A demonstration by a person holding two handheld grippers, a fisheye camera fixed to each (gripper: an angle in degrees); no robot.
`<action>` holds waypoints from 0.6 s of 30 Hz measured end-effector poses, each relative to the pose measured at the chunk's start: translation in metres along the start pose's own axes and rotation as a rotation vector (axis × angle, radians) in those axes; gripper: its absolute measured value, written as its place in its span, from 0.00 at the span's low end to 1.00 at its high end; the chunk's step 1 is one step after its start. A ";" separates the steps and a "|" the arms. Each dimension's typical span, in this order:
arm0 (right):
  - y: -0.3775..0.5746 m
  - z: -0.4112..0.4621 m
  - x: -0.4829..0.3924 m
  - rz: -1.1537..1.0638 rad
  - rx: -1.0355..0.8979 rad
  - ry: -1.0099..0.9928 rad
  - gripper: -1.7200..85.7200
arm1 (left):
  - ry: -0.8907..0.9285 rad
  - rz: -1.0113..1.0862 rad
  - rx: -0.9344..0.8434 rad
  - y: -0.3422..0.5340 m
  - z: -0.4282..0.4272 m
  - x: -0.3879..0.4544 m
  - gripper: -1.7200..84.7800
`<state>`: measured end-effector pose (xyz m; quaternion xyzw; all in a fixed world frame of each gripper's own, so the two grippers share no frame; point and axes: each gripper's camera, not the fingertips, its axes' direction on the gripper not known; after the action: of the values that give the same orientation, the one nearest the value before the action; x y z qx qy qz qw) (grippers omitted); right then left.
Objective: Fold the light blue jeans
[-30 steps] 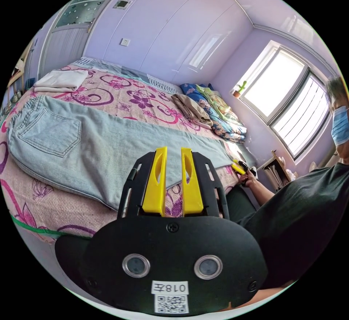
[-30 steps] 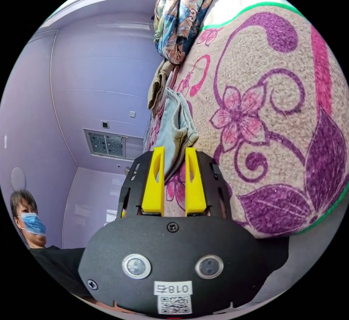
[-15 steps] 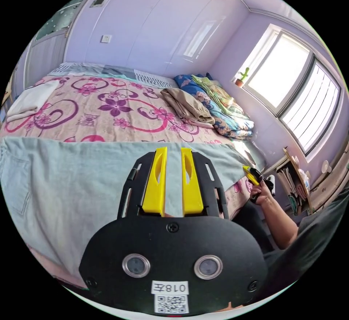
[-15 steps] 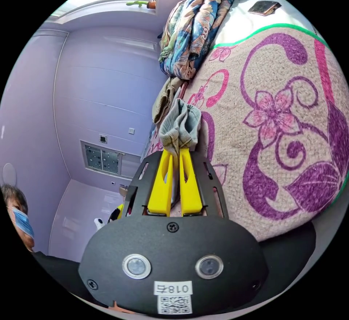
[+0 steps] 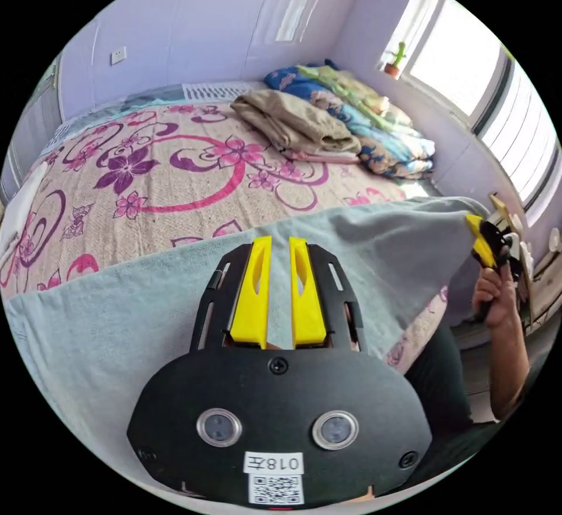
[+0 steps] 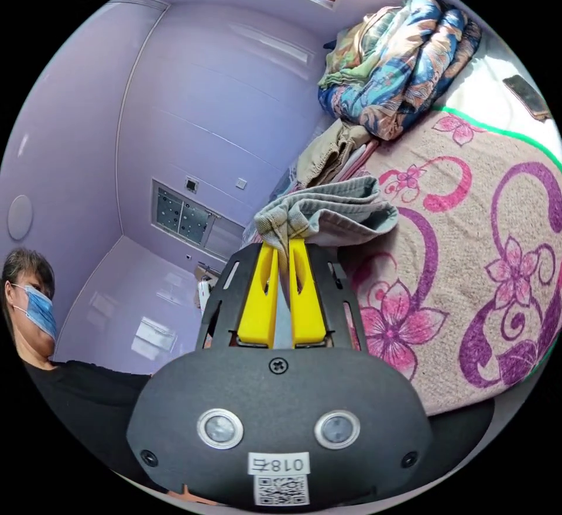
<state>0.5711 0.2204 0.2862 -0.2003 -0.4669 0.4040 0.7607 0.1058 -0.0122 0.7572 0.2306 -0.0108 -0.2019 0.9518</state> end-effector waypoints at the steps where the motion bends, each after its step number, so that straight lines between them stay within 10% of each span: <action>1: 0.002 0.011 -0.012 -0.038 -0.012 -0.013 0.05 | 0.084 -0.018 0.034 0.019 -0.019 -0.007 0.09; 6: 0.016 0.079 -0.088 -0.248 -0.127 -0.091 0.05 | 0.316 -0.142 0.128 0.129 -0.092 -0.040 0.09; 18: 0.289 0.347 -0.242 -0.890 -0.838 0.119 0.06 | 0.015 -0.634 0.445 0.334 -0.255 -0.188 0.08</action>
<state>0.0875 0.1722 0.1244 -0.2904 -0.5816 -0.1819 0.7378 0.0885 0.4434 0.6913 0.4250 0.0244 -0.4771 0.7689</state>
